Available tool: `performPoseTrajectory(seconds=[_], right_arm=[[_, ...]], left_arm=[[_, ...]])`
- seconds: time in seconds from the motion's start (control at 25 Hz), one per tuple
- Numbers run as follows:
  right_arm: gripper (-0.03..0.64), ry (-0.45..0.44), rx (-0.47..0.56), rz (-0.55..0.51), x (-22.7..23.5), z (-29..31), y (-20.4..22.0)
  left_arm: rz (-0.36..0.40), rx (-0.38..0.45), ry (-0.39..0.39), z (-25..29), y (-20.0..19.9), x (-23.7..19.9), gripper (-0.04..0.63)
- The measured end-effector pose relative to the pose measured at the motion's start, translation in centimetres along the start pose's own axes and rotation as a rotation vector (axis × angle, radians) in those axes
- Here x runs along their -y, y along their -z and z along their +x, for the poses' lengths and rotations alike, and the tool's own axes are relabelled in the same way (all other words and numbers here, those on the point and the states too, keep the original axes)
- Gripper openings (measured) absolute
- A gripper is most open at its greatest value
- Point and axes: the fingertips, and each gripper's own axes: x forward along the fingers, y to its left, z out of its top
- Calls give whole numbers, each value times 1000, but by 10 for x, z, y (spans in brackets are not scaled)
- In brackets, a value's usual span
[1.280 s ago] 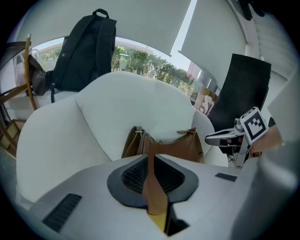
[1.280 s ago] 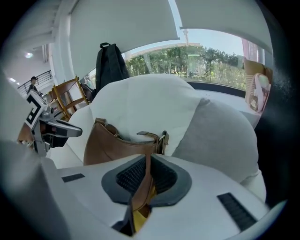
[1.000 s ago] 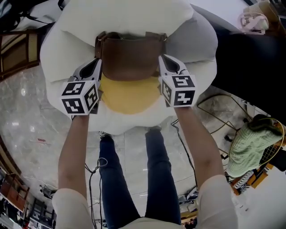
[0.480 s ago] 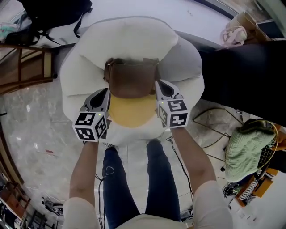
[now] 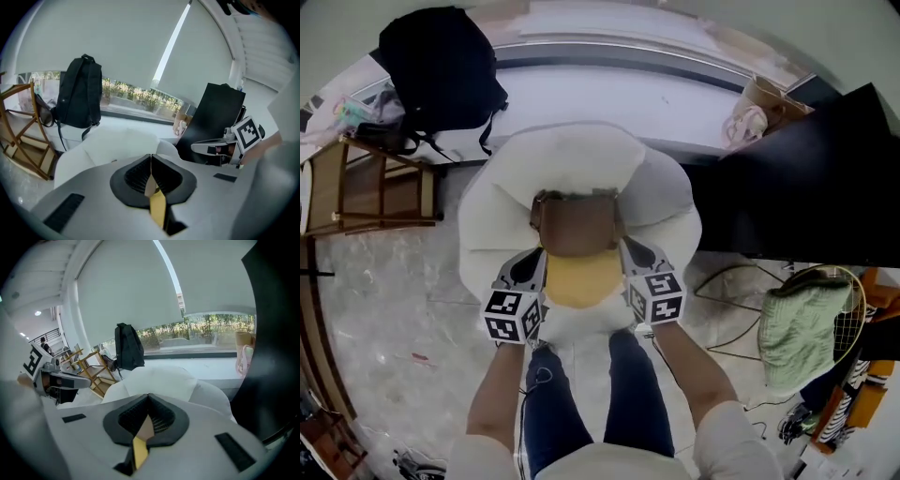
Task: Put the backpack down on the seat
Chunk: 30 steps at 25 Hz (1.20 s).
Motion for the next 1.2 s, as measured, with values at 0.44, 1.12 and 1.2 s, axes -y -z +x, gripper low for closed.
performPoseTrajectory(seconds=[0.44, 1.12, 1.2], right_arm=[[31, -14, 54, -3, -39, -88, -62], [31, -77, 141, 13, -101, -199, -111], [31, -81, 159, 6, -108, -209, -116]], left_arm=[[31, 53, 34, -71, -65, 57, 37], [42, 134, 68, -177, -103, 122, 37], [52, 144, 69, -187, -108, 126, 37]])
